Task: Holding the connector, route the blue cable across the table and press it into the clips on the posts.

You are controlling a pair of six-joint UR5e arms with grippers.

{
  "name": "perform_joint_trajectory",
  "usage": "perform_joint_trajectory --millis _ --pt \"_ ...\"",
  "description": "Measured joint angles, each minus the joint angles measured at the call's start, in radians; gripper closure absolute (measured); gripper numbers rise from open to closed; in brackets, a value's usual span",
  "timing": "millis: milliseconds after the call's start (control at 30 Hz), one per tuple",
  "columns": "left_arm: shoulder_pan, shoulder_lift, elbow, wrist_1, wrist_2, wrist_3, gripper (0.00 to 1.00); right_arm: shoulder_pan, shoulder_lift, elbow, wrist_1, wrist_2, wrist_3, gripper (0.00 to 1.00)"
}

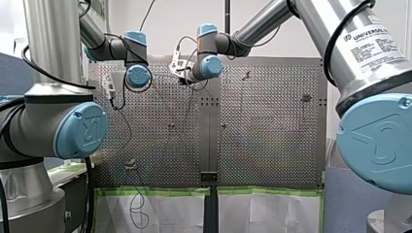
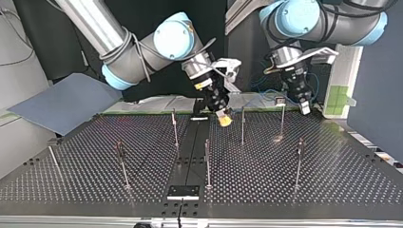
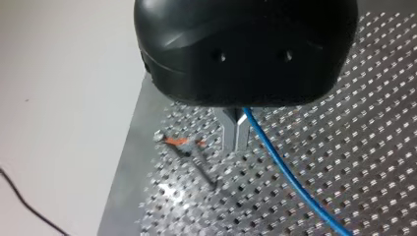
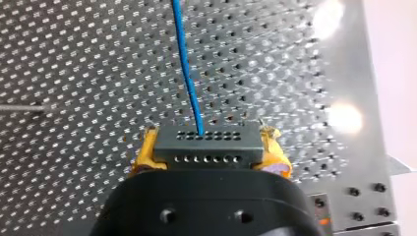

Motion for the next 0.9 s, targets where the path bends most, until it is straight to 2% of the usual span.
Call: perform_joint_trajectory --millis 133,367,700,900 --pt "0.017 0.000 0.034 -0.014 0.012 0.000 1.00 -0.001 0.005 -0.035 0.015 -0.001 0.009 1.00" --pt "0.053 -0.002 0.068 -0.033 0.042 -0.001 1.00 0.001 0.037 -0.095 0.067 0.001 0.013 1.00" --pt "0.139 -0.029 0.096 -0.037 0.127 -0.005 1.00 0.006 0.103 -0.174 0.144 0.020 0.009 1.00" --pt "0.166 -0.046 0.118 -0.036 0.173 -0.008 1.00 0.005 0.116 -0.226 0.176 0.032 0.008 1.00"
